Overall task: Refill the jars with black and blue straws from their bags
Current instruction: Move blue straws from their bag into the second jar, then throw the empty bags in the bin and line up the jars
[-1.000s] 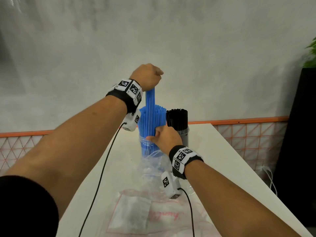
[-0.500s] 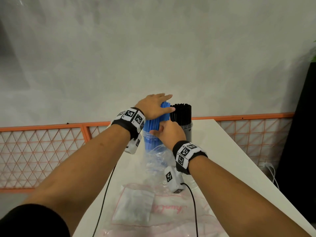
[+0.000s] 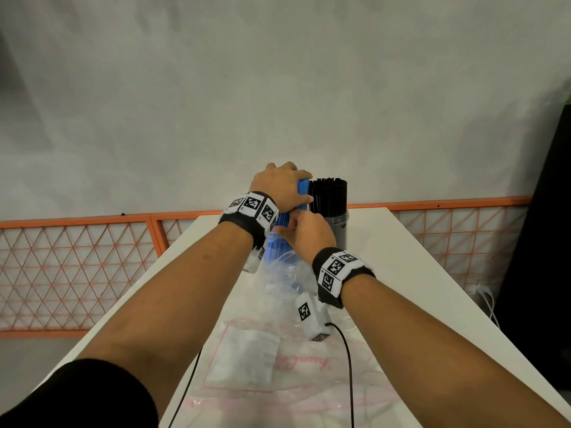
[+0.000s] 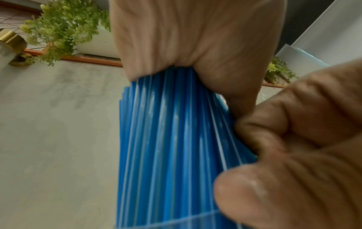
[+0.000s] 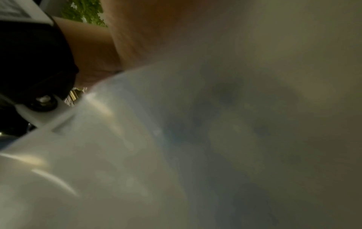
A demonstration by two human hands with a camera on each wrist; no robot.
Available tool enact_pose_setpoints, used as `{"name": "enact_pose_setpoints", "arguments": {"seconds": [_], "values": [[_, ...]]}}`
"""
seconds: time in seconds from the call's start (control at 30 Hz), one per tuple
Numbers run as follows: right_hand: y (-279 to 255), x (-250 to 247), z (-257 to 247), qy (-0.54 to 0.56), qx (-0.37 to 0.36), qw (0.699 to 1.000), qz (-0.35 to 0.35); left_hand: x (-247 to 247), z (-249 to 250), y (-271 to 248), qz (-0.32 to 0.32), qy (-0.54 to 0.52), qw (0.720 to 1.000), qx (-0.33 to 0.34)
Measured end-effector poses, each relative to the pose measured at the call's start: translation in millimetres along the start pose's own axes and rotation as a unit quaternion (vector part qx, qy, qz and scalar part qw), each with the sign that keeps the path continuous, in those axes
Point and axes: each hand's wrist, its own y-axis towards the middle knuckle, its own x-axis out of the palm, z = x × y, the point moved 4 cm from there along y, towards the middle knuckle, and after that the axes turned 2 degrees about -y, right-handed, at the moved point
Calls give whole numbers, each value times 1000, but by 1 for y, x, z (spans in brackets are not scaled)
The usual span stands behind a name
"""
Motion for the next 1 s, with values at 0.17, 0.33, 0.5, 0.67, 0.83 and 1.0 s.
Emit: {"name": "enact_pose_setpoints", "arguments": {"seconds": [0.17,0.33,0.5,0.67,0.83,1.0], "values": [[-26,-28,-10,-28,-47,998,33,-1,-1,-3,10,-16,1000,0],[-86,-18,3,-153,31,943,-294,-16,2,-17,110,-111,988,-16],[-140,11,15,-232,50,839,-490,-41,16,-61,353,-283,892,-14],[-143,18,8,-253,37,841,-476,-34,28,-87,264,-418,867,-61],[-162,20,8,-260,13,862,-434,-3,32,-112,70,-469,868,-146],[-154,-30,13,-167,-8,948,-272,17,52,-154,-186,-401,887,-133]]}}
